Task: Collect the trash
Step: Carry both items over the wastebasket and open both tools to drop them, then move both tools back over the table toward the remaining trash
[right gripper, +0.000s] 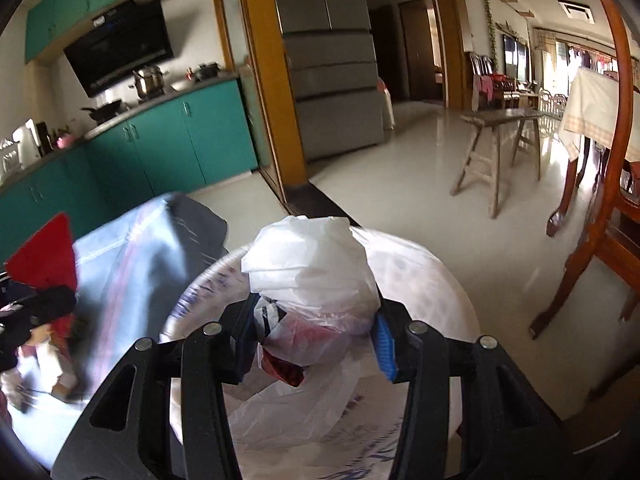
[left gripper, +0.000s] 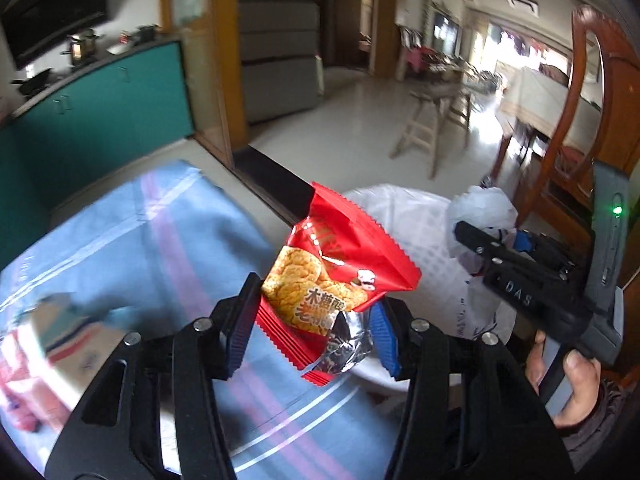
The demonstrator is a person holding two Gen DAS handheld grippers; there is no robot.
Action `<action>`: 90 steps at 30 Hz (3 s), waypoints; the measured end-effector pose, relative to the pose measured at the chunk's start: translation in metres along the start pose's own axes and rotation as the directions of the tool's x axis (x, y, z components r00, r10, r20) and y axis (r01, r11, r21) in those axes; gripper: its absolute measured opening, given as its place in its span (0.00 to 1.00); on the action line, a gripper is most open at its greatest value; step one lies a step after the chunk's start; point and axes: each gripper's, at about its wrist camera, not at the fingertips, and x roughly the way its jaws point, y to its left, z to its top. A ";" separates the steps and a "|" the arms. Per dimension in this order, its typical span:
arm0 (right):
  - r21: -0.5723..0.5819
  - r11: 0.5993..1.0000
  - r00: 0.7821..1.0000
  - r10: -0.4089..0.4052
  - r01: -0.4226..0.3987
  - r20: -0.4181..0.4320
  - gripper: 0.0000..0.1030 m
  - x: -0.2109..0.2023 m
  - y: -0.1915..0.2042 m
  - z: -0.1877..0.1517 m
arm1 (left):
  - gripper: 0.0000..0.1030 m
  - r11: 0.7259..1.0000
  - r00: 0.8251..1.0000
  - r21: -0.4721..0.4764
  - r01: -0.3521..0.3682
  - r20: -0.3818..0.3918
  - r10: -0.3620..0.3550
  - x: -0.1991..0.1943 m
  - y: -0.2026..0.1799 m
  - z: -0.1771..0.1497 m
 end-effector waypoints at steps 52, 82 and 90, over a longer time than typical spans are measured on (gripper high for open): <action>-0.316 0.885 0.939 0.338 -0.342 -0.067 0.92 0.005 0.226 0.008 | 0.97 0.741 0.828 -0.579 -0.340 0.190 0.528 -0.177 0.229 -0.094; -0.357 0.853 0.925 0.344 -0.381 -0.163 0.78 0.013 0.231 -0.014 | 0.97 0.730 0.825 -0.499 -0.467 0.050 0.563 -0.156 0.234 -0.100; -0.406 0.828 0.921 0.317 -0.385 -0.228 0.78 0.022 0.246 -0.031 | 0.97 0.740 0.839 -0.453 -0.496 -0.031 0.543 -0.142 0.237 -0.104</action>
